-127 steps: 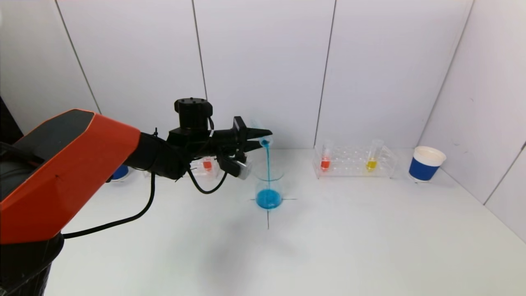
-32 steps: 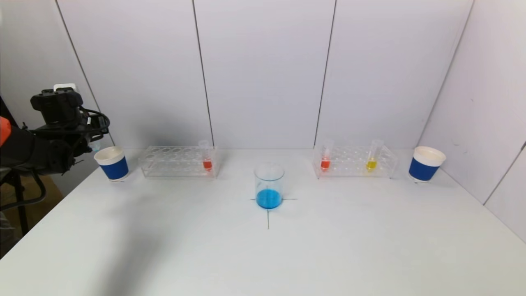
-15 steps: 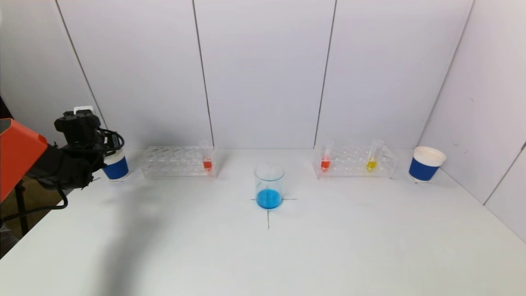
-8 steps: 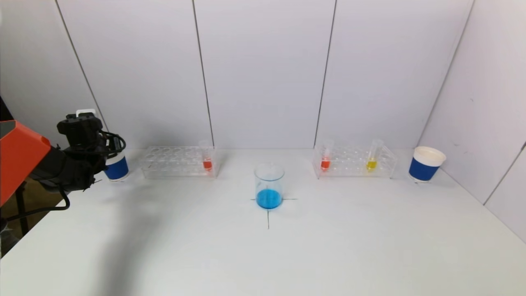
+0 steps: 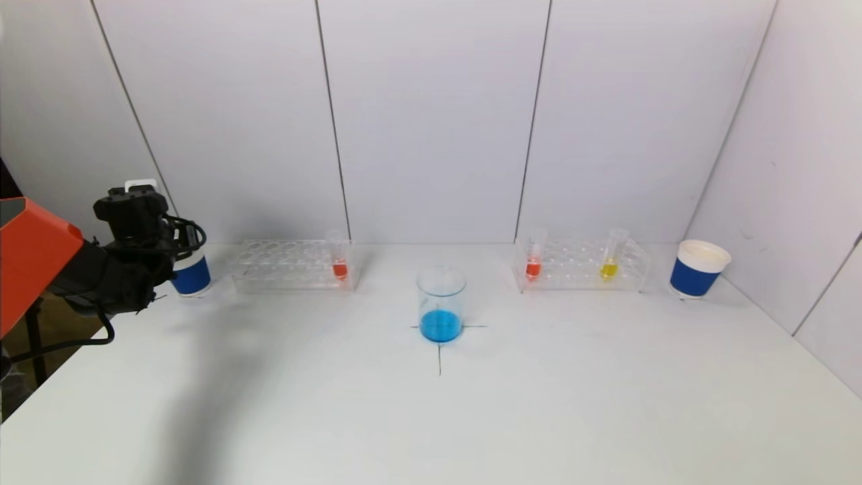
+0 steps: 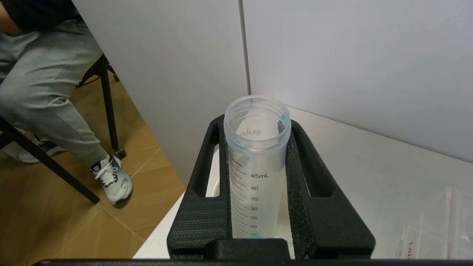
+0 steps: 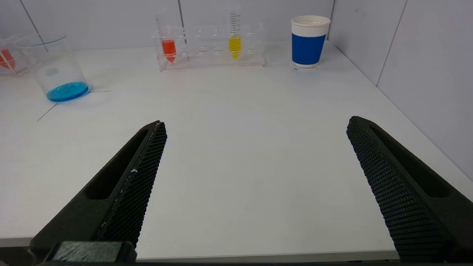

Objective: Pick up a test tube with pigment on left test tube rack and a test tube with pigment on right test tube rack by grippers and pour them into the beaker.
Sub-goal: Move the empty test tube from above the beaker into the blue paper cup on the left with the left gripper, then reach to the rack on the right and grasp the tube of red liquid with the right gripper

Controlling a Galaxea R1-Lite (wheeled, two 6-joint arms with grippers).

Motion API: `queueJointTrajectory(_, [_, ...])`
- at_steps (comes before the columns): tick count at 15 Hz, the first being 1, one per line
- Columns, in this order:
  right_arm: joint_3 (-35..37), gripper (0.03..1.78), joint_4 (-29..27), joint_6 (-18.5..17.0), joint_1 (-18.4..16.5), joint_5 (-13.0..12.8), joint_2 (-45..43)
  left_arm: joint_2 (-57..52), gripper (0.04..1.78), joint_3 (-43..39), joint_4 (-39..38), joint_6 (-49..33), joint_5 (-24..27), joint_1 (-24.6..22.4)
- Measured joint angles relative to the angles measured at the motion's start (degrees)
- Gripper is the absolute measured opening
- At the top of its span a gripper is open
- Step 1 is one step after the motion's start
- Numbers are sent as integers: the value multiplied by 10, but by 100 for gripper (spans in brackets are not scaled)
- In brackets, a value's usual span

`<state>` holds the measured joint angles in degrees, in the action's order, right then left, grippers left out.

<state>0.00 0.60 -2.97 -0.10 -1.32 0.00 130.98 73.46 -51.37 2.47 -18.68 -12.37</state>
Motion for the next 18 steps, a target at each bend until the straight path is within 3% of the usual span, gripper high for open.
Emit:
queueJointTrajectory(4, [0,177,0,0,0,0,0,0,65,0,-1,0,1,0])
queueJointTrajectory(8, [0,177,0,0,0,0,0,0,128,-1,-1,-1,0,-1])
queueJointTrajectory(11, [0,177,0,0,0,0,0,0,163,-10,-9,0,1,0])
queueJointTrajectory(14, [0,177,0,0,0,0,0,-2,177,-13,-11,0,1,0])
queueJointTrajectory(18, [0,177,0,0,0,0,0,-19,176,-13,-5,1,2,1])
